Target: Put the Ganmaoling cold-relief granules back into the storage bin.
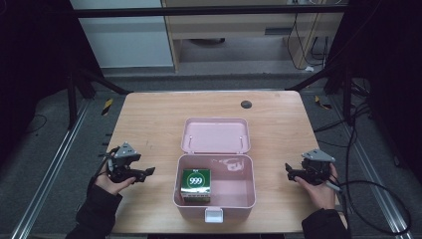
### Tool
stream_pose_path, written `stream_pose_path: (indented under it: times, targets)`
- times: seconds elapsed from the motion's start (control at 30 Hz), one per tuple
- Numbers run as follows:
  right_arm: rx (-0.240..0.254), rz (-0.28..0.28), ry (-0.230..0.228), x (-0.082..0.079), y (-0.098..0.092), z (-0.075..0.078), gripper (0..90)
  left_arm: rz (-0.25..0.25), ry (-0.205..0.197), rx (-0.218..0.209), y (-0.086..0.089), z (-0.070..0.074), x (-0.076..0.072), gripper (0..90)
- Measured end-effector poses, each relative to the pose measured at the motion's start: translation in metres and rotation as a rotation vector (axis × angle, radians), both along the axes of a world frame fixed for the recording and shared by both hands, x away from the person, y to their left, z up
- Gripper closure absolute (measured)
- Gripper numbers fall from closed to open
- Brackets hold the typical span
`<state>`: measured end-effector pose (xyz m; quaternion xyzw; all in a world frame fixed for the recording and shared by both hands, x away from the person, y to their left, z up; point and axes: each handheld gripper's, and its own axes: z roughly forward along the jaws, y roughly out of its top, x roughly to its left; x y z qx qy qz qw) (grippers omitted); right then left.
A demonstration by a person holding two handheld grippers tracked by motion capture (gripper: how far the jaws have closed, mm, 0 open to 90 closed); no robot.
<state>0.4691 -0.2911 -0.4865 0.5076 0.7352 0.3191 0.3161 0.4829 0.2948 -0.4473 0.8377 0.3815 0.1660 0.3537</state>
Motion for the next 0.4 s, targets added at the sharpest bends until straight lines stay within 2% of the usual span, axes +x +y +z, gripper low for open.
stream_pose_path:
  times: [0.1, 0.4]
  targets:
    - [0.001, -0.002, 0.0, 0.0, 0.0, -0.001, 4.0, 0.042, 0.005, -0.026, 0.007, -0.008, -0.001, 20.1]
    - [0.008, -0.004, 0.001, 0.0, 0.0, 0.0, 3.8, 0.165, -0.002, -0.013, 0.026, -0.023, -0.002, 20.2]
